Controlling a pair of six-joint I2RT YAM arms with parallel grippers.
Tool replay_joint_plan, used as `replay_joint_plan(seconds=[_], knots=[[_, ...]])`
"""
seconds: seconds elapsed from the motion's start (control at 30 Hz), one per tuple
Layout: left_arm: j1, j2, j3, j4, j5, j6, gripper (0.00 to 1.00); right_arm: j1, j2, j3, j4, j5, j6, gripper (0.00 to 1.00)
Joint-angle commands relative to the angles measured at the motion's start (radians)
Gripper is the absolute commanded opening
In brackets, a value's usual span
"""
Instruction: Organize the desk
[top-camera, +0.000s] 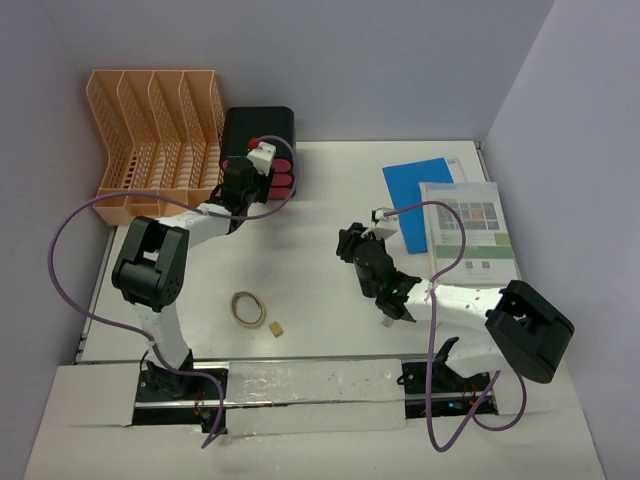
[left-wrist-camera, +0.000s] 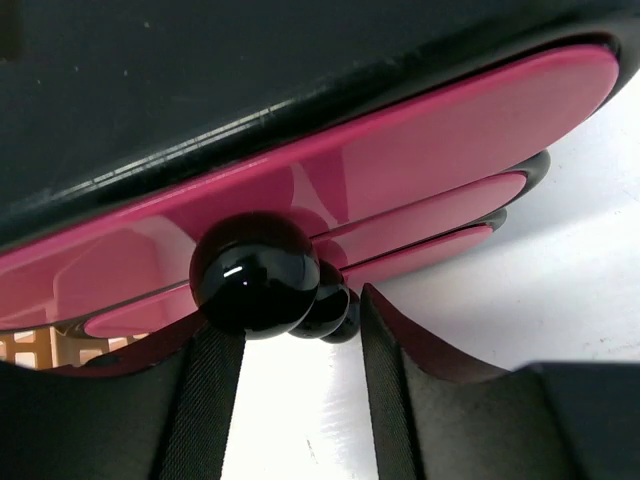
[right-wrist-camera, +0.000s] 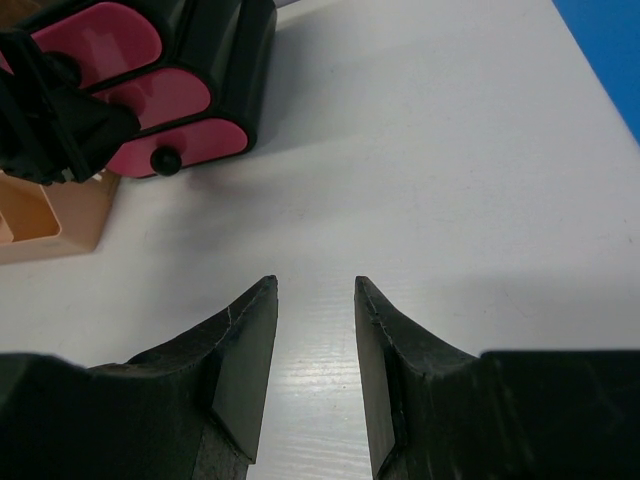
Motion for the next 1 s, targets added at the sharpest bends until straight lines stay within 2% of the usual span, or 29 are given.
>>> replay_joint_plan(seconds=[0.0, 0.2, 0.27, 0.47, 0.6, 0.87, 0.97], knots=[[-0.005, 0.026, 0.059, 0.050, -0.027, -0.017, 0.51, -0.004, -0.004, 0.004, 0.016, 0.046, -0.014, 0.44], [-0.005, 0.045, 0.081, 0.016, -0.033, -0.012, 0.40, -0.004, -0.007, -0.001, 0.012, 0.053, -0.023, 0.44], [-0.005, 0.046, 0.077, 0.015, -0.034, -0.014, 0.33, -0.005, -0.010, -0.004, 0.013, 0.053, -0.025, 0.44], [-0.005, 0.011, 0.057, 0.004, -0.022, -0.033, 0.02, -0.004, -0.020, -0.013, 0.009, 0.057, -0.025, 0.44], [-0.007, -0.039, 0.035, -0.052, 0.011, -0.052, 0.00, -0.004, -0.037, -0.018, -0.008, 0.056, -0.015, 0.44], [-0.008, -0.168, -0.115, -0.076, 0.051, -0.043, 0.00, -0.004, -0.092, -0.048, -0.027, 0.060, 0.011, 0.44], [-0.010, -0.207, -0.158, -0.104, 0.070, -0.048, 0.00, -0.004, -0.099, -0.034, -0.084, 0.045, 0.022, 0.44]])
